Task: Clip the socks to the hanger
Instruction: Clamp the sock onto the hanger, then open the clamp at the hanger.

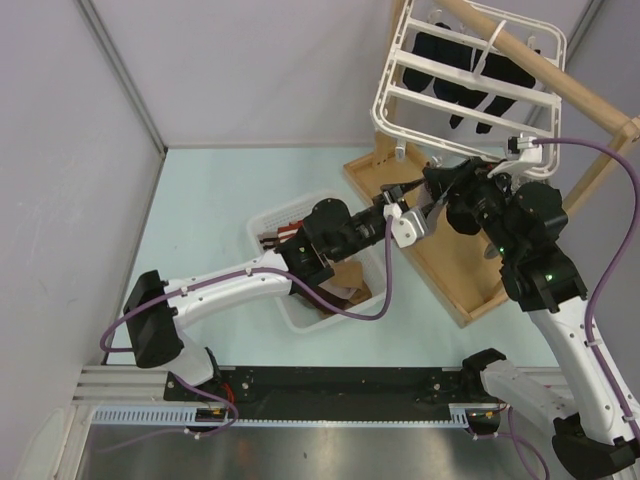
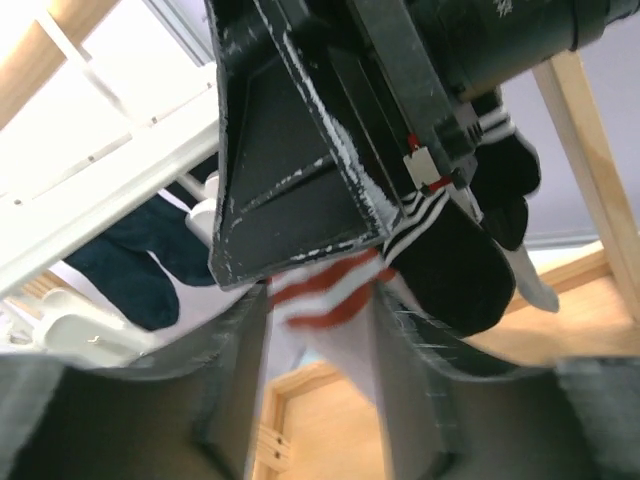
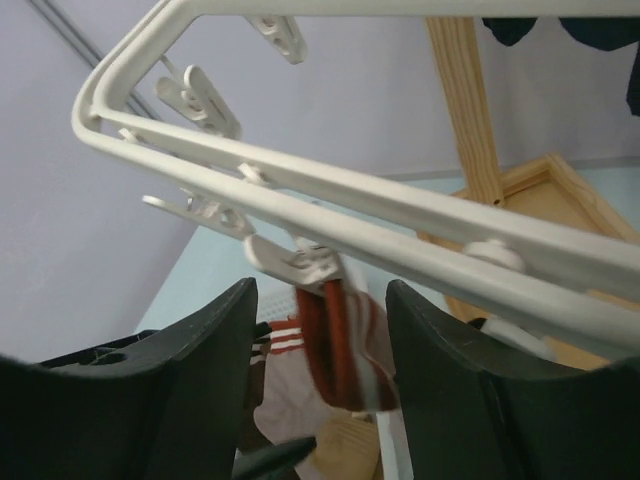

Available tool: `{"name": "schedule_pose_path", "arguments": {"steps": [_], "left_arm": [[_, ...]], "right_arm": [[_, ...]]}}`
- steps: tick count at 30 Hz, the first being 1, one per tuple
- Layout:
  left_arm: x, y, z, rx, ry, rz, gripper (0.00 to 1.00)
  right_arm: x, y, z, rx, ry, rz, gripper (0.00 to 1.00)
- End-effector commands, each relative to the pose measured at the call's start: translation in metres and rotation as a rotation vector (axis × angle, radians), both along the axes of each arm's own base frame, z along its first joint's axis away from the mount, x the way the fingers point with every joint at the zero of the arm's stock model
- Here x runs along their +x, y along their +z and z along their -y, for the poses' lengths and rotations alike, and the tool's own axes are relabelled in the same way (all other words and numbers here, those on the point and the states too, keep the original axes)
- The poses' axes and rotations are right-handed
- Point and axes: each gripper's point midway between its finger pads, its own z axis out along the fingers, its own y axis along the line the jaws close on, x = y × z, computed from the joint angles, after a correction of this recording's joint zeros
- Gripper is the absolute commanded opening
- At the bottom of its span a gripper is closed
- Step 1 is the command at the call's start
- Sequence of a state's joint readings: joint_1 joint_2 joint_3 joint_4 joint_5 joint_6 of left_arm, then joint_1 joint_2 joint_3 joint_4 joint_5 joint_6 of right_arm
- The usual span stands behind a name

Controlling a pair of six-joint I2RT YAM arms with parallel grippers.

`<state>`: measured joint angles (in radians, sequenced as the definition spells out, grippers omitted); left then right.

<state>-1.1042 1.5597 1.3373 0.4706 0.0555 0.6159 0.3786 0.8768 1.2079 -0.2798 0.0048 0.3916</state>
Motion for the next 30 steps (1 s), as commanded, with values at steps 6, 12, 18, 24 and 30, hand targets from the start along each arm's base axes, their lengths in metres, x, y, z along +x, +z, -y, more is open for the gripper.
{"name": "schedule_pose_path", "arguments": {"steps": [6,12,18,24,30], "left_arm": [[-0.004,0.016,-0.023,-0.143,0.027,-0.037,0.80],[0.012,0.023,-0.056,-0.284,0.077,-0.114,0.88],[0.036,0.027,-0.075,-0.385,0.109,-0.182,0.88],[0.068,0.035,-0.085,-0.486,0.179,-0.220,0.85],[0.083,0.041,-0.074,-0.496,0.215,-0.174,0.83]], "right_arm": [[-0.005,0.009,0.017,0.007,-0.078,0.024,0.63],[-0.006,0.009,0.023,0.004,-0.106,0.025,0.67],[-0.006,0.009,0.024,0.003,-0.112,0.025,0.68],[-0.006,0.010,0.026,0.000,-0.119,0.026,0.68],[-0.006,0.009,0.026,-0.003,-0.119,0.025,0.68]]}}
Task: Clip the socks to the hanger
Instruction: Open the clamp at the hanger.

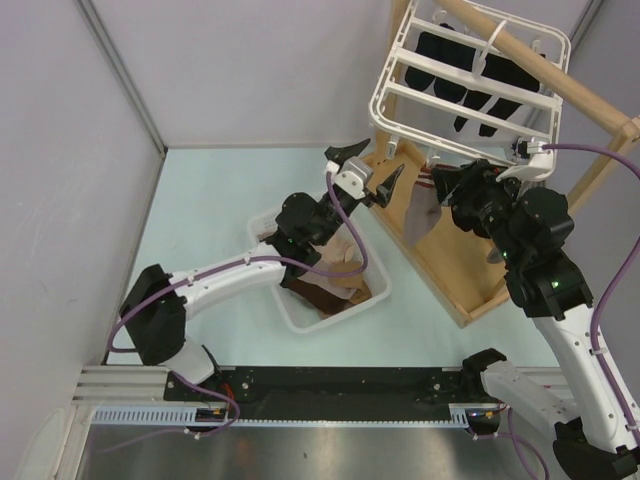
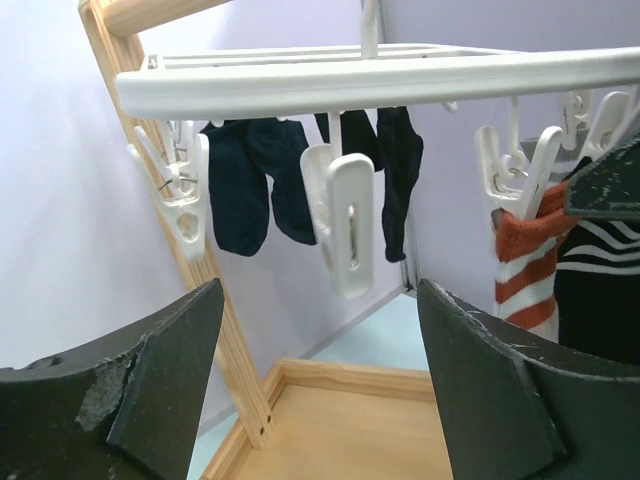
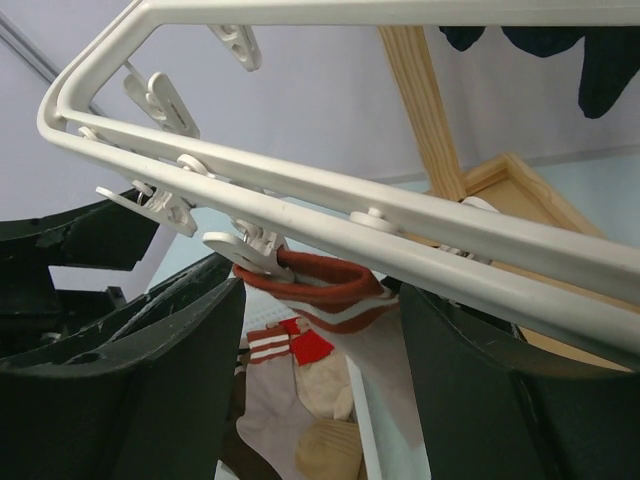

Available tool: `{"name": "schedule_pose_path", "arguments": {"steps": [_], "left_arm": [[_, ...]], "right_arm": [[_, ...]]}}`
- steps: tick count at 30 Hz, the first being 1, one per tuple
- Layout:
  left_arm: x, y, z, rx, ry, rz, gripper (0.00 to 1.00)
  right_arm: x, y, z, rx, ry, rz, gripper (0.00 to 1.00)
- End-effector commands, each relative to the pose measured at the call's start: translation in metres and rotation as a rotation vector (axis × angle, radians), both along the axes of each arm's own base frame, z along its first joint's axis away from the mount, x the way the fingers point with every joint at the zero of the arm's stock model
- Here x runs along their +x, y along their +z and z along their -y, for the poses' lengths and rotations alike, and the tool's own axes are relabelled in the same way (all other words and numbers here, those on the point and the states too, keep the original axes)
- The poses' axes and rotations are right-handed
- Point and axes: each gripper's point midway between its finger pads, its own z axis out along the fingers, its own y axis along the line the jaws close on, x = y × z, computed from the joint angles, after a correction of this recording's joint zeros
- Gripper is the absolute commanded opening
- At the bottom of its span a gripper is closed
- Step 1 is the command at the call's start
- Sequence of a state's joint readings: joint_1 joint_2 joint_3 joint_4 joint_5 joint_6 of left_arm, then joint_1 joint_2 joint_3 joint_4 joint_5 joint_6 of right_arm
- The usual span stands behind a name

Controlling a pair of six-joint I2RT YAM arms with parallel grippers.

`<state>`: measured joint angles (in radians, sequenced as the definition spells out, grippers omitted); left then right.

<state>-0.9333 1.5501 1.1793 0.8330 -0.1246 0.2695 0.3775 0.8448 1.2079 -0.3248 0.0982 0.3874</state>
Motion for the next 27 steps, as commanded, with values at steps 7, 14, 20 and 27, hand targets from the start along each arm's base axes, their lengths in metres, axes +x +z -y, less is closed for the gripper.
{"name": "schedule_pose_path", "arguments": {"steps": [7,14,20,27], "left_arm": [[0.004,0.040,0.005,-0.127,0.001,0.066,0.76],[0.009,0.048,0.016,-0.122,-0.005,0.092,0.61],[0.010,0.042,0.024,-0.109,-0.011,0.086,0.42],[0.009,0.035,0.022,-0.105,-0.011,0.070,0.20]], "right_arm": [[-0.002,0.012,0.009,0.000,-0.029,0.041,0.68],[-0.003,0.014,0.008,0.006,-0.019,0.047,0.68],[-0.003,0.014,0.009,0.003,-0.021,0.050,0.68],[-0.009,0.020,0.006,0.009,0.009,0.071,0.68]]}}
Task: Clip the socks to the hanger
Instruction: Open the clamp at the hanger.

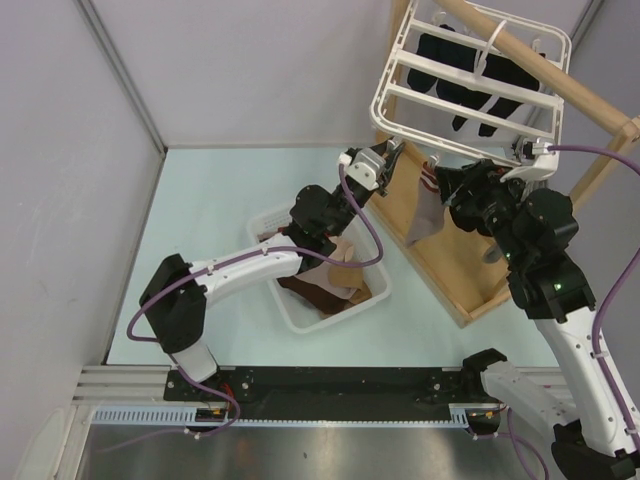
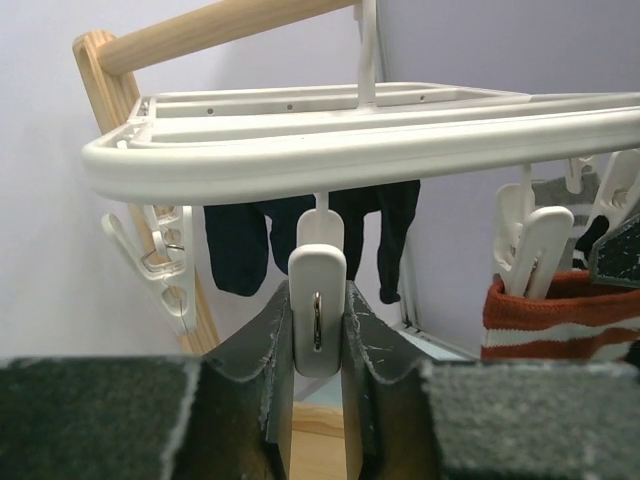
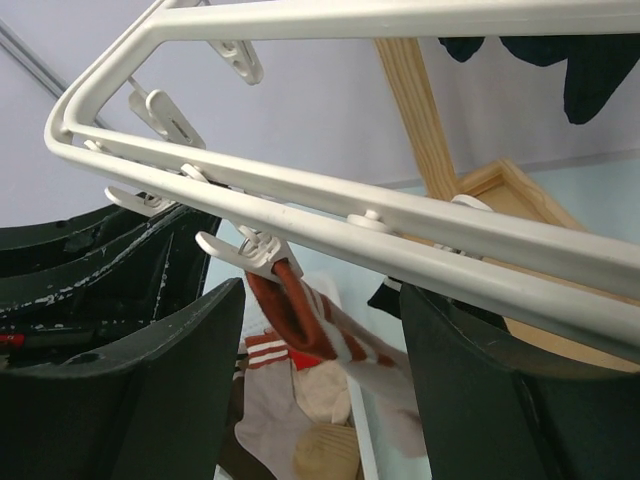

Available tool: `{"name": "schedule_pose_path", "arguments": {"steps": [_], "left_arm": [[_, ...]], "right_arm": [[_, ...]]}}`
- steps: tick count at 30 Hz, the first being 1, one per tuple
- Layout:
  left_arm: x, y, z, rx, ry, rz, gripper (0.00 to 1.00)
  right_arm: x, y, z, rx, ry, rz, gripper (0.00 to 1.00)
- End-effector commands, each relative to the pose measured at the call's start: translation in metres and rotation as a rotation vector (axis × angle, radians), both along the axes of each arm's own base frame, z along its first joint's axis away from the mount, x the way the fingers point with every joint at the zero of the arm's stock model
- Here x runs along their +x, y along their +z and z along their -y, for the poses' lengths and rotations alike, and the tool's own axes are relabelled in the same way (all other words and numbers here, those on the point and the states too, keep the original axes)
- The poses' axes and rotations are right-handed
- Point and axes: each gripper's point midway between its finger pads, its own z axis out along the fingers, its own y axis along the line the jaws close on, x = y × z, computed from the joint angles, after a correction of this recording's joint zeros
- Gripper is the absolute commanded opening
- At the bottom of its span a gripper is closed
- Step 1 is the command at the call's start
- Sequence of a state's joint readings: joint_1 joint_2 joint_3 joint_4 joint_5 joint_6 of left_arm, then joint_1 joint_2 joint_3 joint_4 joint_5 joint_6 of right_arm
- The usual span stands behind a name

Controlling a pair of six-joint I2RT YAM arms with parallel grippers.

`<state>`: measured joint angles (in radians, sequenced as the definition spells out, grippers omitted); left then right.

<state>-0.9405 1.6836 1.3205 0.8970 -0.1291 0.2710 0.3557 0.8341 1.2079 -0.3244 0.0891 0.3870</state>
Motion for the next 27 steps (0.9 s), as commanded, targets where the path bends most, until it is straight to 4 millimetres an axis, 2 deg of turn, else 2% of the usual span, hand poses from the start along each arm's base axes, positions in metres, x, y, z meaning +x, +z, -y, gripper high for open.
{"name": "schedule_pose_path", "arguments": {"steps": [1,4,8,10,13,18,27], "left_arm": [[-0.008,0.019,-0.004,-0.049,-0.013,0.029,0.18],[-0.014,0.022,-0.004,-0.046,-0.029,0.032,0.13],[-0.027,0.022,0.000,-0.024,-0.067,0.027,0.09],[-0.038,0.021,0.006,0.002,-0.118,0.015,0.08],[-0.049,0.015,0.014,0.035,-0.157,-0.013,0.07],[-0.067,0.016,0.023,0.055,-0.216,-0.027,0.08],[-0.091,0.021,0.042,0.091,-0.311,-0.016,0.09]], "right_arm": [[-0.009,0.018,-0.002,0.002,0.034,0.065,0.68],[-0.018,0.027,-0.006,0.002,0.072,0.104,0.68],[-0.038,0.049,-0.013,-0.006,0.151,0.202,0.68],[-0.054,0.062,-0.025,-0.002,0.246,0.262,0.68],[-0.059,0.064,-0.041,0.012,0.340,0.269,0.68],[-0.049,0.051,-0.056,0.024,0.402,0.205,0.68],[-0.028,0.038,-0.043,0.049,0.290,0.135,0.68]]}}
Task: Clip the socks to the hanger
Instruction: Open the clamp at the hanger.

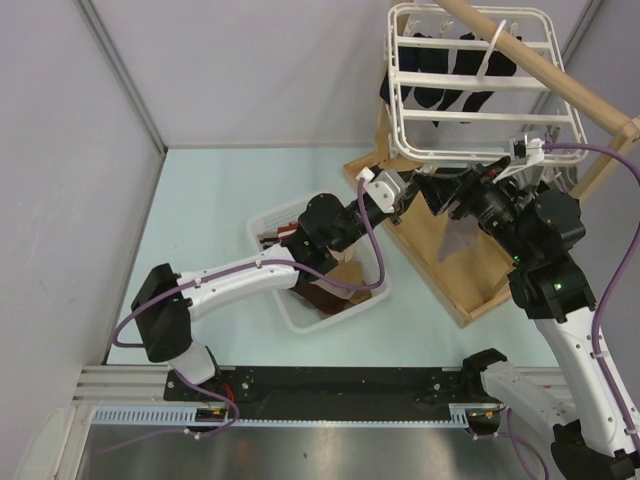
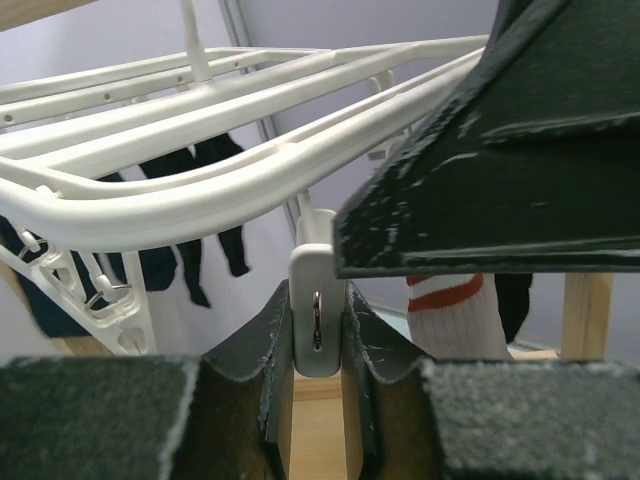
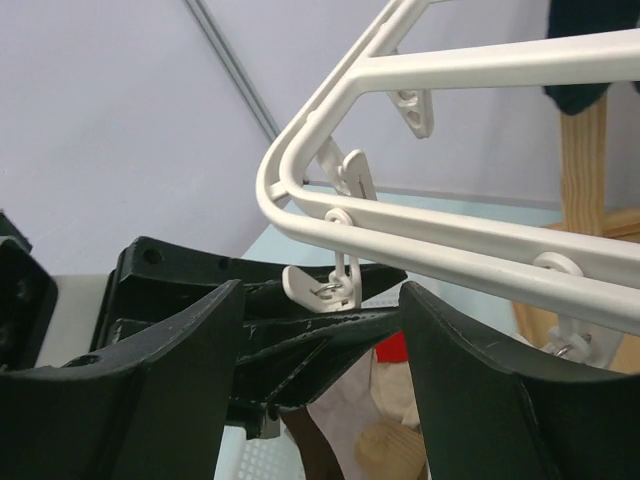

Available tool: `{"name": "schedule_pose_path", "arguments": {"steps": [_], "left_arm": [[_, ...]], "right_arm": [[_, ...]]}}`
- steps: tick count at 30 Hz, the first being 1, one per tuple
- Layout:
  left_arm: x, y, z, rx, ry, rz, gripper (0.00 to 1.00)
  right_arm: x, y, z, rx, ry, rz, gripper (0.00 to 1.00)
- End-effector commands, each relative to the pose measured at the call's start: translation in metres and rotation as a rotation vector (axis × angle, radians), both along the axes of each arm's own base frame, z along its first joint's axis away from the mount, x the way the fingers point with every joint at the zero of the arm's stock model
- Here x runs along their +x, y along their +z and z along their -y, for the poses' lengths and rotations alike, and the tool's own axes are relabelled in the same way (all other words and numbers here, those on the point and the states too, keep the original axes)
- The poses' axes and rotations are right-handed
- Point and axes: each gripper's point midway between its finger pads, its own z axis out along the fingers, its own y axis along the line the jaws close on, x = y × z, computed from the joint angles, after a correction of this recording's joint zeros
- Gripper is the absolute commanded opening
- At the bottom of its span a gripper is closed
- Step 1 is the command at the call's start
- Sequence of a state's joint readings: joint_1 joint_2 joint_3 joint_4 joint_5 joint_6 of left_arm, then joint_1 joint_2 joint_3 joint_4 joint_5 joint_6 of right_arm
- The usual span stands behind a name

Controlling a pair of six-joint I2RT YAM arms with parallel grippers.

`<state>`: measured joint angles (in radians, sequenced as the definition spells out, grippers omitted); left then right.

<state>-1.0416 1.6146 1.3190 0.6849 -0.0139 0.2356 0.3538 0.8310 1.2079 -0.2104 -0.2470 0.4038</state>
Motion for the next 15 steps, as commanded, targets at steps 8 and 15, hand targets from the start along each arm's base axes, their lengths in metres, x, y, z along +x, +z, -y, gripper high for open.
{"name": "schedule_pose_path", "arguments": {"steps": [8,15], "left_arm": [[-0.032,0.035,0.010,-0.024,-0.112,0.032,0.10],[-0.033,0.028,0.023,0.030,-0.110,0.027,0.10]], "right_arm": [[0.011,0.002,0.004,0.033,-0.032,-0.020,0.68],[0.009,0.008,0.003,0.042,-0.025,0.001,0.65]]}}
